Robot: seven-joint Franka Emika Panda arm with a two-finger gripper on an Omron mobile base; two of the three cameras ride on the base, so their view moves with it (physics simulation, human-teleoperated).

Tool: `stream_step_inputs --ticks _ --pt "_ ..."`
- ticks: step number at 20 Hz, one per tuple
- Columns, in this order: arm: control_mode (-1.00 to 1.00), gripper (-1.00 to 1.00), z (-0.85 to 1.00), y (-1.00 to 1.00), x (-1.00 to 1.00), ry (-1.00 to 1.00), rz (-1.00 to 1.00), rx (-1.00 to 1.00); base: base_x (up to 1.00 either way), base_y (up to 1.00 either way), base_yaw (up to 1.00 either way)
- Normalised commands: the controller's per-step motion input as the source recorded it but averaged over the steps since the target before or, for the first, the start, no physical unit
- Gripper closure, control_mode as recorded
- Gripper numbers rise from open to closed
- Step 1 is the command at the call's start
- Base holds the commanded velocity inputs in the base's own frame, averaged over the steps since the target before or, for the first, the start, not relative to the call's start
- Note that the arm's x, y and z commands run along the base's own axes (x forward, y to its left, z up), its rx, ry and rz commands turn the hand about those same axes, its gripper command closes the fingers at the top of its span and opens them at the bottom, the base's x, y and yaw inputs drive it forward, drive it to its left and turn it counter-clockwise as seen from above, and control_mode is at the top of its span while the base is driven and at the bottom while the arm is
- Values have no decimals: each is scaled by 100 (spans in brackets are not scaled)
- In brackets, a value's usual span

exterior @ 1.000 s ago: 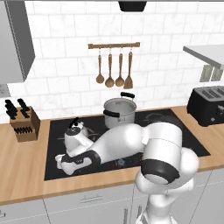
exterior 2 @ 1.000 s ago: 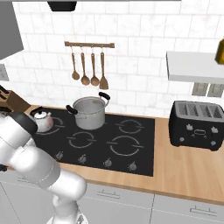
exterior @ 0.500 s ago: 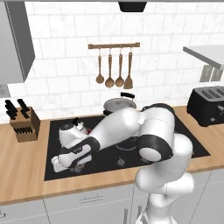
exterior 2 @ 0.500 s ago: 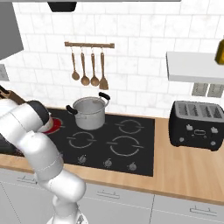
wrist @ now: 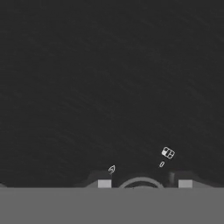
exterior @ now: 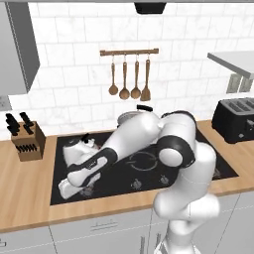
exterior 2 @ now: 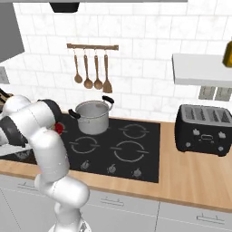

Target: Pick the kettle from the counter and place it on a stove burner. Then turn the burner on.

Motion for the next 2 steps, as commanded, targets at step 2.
stream_step_inputs --ticks 2 --pt "-100 100 -17 -3 -3 -7 21 0 0 0 0"
